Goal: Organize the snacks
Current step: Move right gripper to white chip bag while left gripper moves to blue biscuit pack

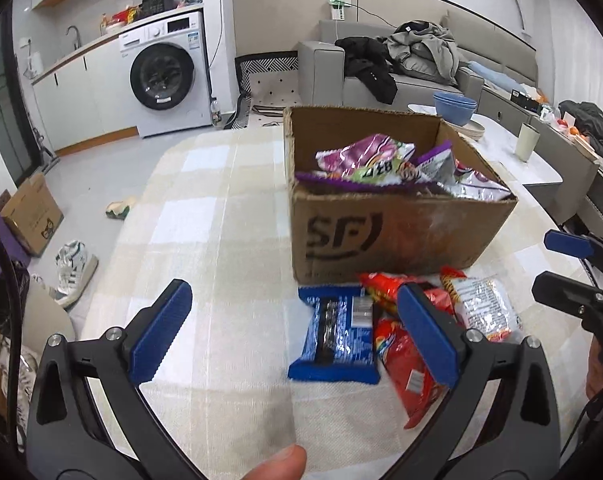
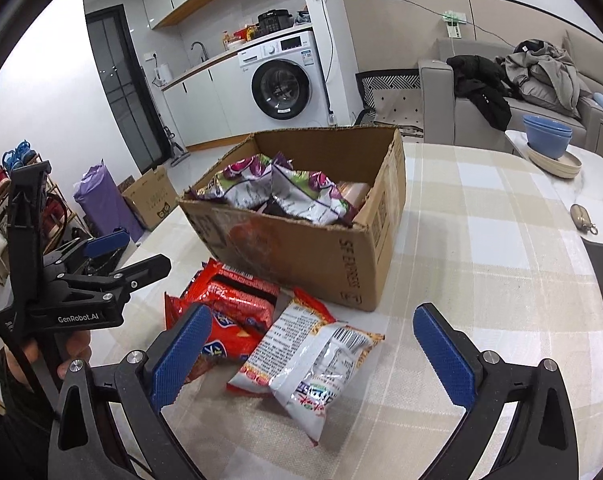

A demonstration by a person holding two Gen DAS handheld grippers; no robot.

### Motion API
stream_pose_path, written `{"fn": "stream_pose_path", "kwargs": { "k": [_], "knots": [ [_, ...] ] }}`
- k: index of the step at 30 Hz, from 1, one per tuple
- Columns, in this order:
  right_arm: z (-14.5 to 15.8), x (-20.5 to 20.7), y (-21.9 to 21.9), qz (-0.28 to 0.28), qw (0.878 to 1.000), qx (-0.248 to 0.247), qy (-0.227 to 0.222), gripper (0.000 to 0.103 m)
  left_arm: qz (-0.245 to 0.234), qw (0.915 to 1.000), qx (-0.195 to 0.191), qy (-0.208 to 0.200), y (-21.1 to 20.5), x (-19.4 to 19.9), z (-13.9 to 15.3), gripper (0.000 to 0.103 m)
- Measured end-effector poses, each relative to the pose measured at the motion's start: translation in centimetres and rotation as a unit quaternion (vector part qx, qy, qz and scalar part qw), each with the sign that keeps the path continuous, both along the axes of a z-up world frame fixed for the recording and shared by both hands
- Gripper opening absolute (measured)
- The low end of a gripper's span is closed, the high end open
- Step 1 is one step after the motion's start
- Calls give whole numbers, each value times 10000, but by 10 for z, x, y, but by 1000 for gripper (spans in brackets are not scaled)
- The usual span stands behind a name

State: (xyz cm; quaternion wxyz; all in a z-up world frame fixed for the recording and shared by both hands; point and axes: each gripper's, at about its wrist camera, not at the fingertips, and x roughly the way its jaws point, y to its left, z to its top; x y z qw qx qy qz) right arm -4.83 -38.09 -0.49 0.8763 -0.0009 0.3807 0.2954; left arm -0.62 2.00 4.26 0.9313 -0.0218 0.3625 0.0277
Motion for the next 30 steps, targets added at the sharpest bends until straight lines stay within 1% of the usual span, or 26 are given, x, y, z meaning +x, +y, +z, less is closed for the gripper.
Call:
{"fn": "stream_pose_path", "kwargs": {
  "k": [3,5,15,22,24,27,30],
  "knots": [
    [-6,-3,1,39,9999,-46,95,102,39,10000,-23,22,-2,-2,-6,102],
    [-9,-2,3,42,9998,-133,112,102,30,10000,47,45,-3,-2,-9,102],
    [-24,-2,14,131,9984,-430,338,102,-172,9995,168,193,-18,0,-17,102],
    [-37,0,23,235,9967,-606,489,103,-318,9978,309,503,-26,9,-35,102],
    [-40,0,26,232,9963,-637,528,103,-341,9975,294,545,-27,12,-39,102],
    [-45,2,31,224,9958,-665,588,103,-341,9968,378,617,-29,14,-47,102],
    [-52,2,37,245,9948,-758,628,102,-322,9965,349,682,-28,18,-53,102]
  ]
}}
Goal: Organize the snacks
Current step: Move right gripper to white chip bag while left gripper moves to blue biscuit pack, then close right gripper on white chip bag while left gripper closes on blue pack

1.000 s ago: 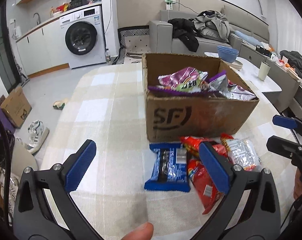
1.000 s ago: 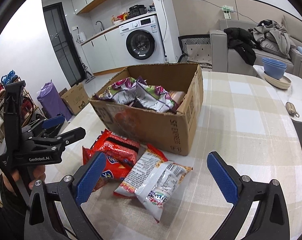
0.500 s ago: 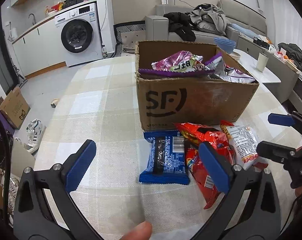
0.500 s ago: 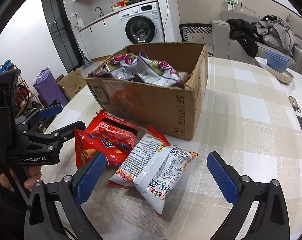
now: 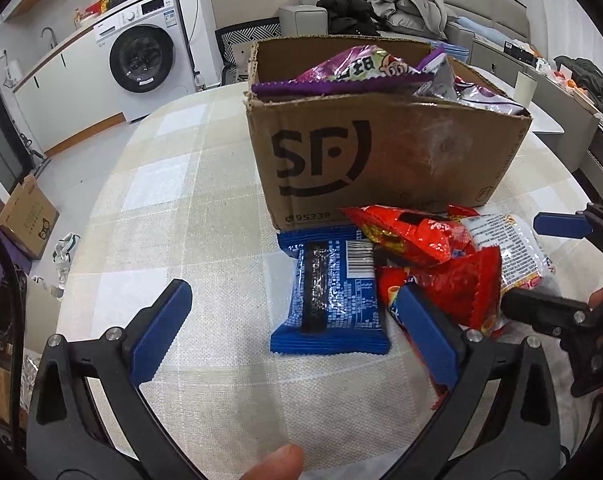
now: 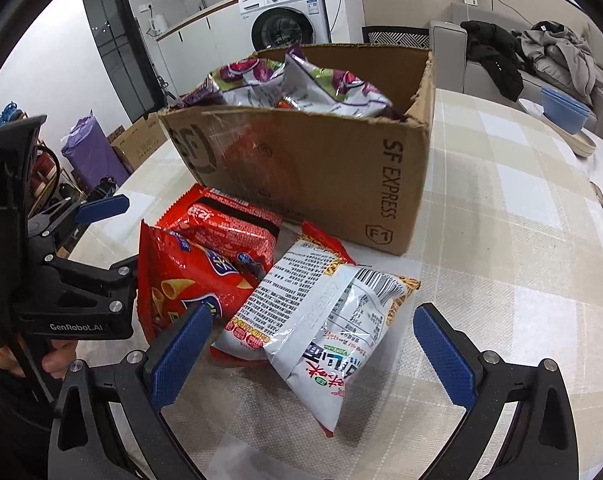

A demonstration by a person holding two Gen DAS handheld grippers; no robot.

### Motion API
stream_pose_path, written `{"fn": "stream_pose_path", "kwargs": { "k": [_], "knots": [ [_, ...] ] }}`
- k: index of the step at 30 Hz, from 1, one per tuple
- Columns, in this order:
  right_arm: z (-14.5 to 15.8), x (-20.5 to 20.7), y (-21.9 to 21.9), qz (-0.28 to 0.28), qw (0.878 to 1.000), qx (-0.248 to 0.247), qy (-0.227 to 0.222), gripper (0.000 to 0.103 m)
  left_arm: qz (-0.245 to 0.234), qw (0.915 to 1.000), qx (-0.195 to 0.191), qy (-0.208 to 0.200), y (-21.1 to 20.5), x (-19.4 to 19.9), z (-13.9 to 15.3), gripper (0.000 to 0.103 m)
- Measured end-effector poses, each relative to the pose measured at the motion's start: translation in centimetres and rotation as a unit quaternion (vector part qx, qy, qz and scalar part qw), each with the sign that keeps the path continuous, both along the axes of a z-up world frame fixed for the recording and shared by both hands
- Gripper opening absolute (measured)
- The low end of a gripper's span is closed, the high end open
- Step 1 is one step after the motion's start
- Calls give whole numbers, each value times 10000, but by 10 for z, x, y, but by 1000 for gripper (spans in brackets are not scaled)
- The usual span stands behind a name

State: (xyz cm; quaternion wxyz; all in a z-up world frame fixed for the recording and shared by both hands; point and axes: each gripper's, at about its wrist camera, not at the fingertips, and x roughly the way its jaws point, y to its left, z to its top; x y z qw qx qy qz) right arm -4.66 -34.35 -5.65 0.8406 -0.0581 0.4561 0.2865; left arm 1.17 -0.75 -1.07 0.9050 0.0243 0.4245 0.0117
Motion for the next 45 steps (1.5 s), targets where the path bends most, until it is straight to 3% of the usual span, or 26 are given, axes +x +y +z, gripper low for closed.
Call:
{"fn": "stream_pose_path", "kwargs": {
  "k": [11,23,31,36,45],
  "knots": [
    [-10,-2,2,105,9991,-410,19,103,-70,9995,-203,217,6,17,-19,102],
    [-25,6,-5,76,9986,-462,246,103,7,9992,-170,369,8,34,-45,102],
    [-30,7,-1,93,9986,-522,93,102,8,9989,-195,415,13,46,-61,103],
    [-35,1,7,280,9964,-801,-51,102,62,9985,-343,415,18,42,-66,103],
    [-30,-1,4,271,9977,-612,-47,103,83,9983,-418,391,21,44,-67,103]
  ]
}}
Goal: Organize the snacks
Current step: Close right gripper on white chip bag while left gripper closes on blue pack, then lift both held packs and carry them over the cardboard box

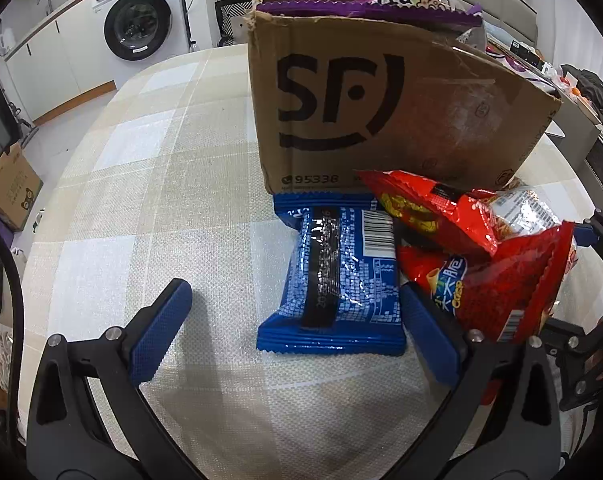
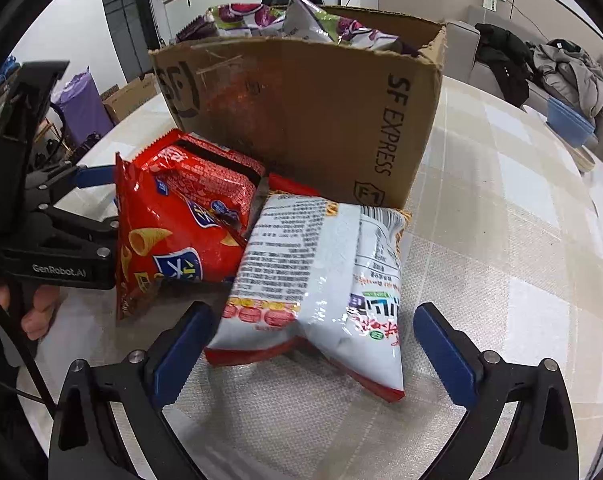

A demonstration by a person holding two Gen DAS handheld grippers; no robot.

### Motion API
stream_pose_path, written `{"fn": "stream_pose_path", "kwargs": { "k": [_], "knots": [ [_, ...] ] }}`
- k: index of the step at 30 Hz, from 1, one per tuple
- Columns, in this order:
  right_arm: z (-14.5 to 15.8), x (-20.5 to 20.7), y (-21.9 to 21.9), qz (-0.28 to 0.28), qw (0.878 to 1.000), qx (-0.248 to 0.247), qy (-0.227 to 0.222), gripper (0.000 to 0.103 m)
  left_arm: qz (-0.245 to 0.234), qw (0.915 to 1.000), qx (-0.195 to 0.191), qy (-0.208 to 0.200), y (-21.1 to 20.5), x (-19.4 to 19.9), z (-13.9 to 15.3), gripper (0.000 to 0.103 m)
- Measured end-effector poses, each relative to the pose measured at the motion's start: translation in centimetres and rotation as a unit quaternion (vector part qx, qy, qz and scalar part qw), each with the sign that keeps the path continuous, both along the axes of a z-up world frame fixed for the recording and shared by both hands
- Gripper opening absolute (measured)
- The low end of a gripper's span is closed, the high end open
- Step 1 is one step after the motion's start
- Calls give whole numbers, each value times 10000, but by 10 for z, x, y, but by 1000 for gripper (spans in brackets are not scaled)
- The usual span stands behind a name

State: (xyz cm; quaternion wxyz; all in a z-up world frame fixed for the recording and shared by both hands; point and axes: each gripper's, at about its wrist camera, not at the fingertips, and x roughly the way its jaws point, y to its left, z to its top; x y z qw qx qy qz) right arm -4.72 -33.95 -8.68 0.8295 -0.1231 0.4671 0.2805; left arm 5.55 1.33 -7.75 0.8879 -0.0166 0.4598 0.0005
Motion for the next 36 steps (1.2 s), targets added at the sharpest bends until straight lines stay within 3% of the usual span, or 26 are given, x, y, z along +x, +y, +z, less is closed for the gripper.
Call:
{"fn": "stream_pose_path", "kwargs": {
  "k": [6,11,18,21,24,26,29,36],
  "knots": [
    [13,1,-6,-119,9994,279,-184,100,0,10000,1,-1,-1,-1,-1,103],
    [15,5,-11,-109,9990,417,-81,77,3,10000,-1,0,-1,-1,0,103],
    [19,5,-21,-28,9986,508,-109,60,-42,10000,-62,-22,0,-8,0,101],
    [21,4,-25,-16,9982,586,-117,54,-36,9998,-123,-124,2,-11,3,89],
    [26,4,-28,-10,9979,623,-170,54,-70,9998,-59,-202,3,-14,6,68],
    [30,5,-31,-15,9976,664,-188,54,-169,9995,-73,-245,1,-17,8,48],
    [35,3,-33,0,9972,707,-257,53,-244,9993,-34,-297,-2,-20,10,41],
    [46,-2,-36,73,9961,803,-369,53,-7,9963,513,-696,-9,-35,28,40]
  ]
}}
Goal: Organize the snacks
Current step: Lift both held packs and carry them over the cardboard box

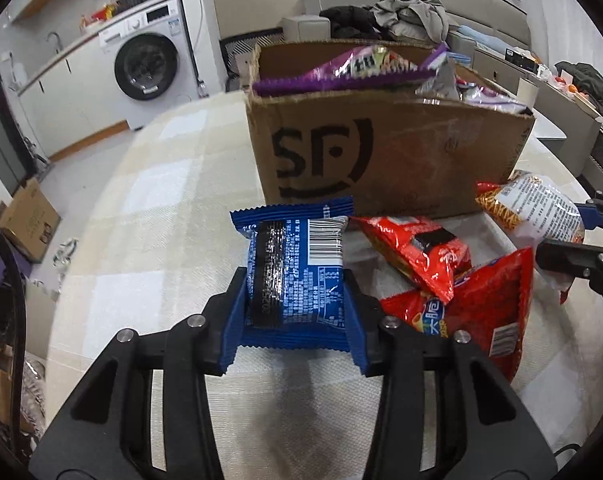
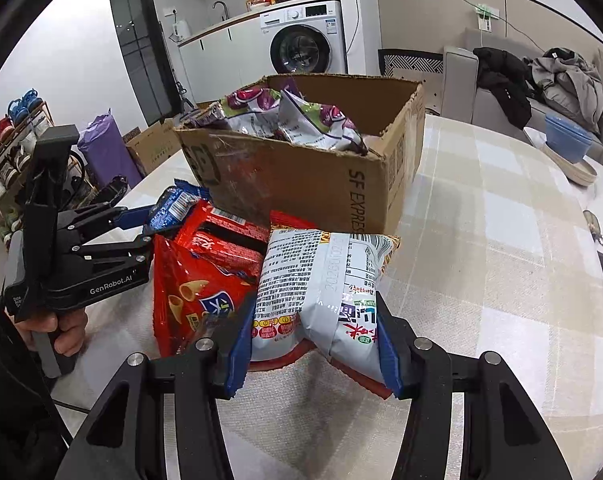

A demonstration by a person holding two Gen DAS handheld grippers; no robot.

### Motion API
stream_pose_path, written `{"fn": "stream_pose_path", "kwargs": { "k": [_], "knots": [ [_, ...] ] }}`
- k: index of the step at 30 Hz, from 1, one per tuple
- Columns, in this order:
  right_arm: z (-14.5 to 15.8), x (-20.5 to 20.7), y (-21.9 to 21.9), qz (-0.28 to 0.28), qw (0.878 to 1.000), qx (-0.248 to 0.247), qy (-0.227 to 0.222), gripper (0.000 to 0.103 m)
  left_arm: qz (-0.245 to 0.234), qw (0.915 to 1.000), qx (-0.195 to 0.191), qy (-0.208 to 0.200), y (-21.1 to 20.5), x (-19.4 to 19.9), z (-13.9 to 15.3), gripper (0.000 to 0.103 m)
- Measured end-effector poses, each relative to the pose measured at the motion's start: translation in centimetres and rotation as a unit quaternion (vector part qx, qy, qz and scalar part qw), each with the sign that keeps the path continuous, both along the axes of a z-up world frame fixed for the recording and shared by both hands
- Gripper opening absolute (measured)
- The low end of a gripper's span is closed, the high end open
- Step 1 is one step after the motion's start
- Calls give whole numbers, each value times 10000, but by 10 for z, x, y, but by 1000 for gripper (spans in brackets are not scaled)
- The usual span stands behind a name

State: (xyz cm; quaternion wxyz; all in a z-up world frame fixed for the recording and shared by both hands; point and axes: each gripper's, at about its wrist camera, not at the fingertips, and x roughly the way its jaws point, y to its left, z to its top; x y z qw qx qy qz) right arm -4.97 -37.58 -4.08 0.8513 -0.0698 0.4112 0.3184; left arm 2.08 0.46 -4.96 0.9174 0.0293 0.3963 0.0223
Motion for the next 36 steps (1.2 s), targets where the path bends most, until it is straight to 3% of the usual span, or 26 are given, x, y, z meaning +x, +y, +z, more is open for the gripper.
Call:
{"fn": "stream_pose_path", "kwargs": {
  "k": [10,36],
  "knots": [
    [13,-8,-1,62,9998,114,-162,53,17,9982,414,-437,-15,-21,25,40],
    [47,-20,-9,74,9964,525,-658,54,-142,9955,144,-924,-13,-100,84,41]
  ]
}}
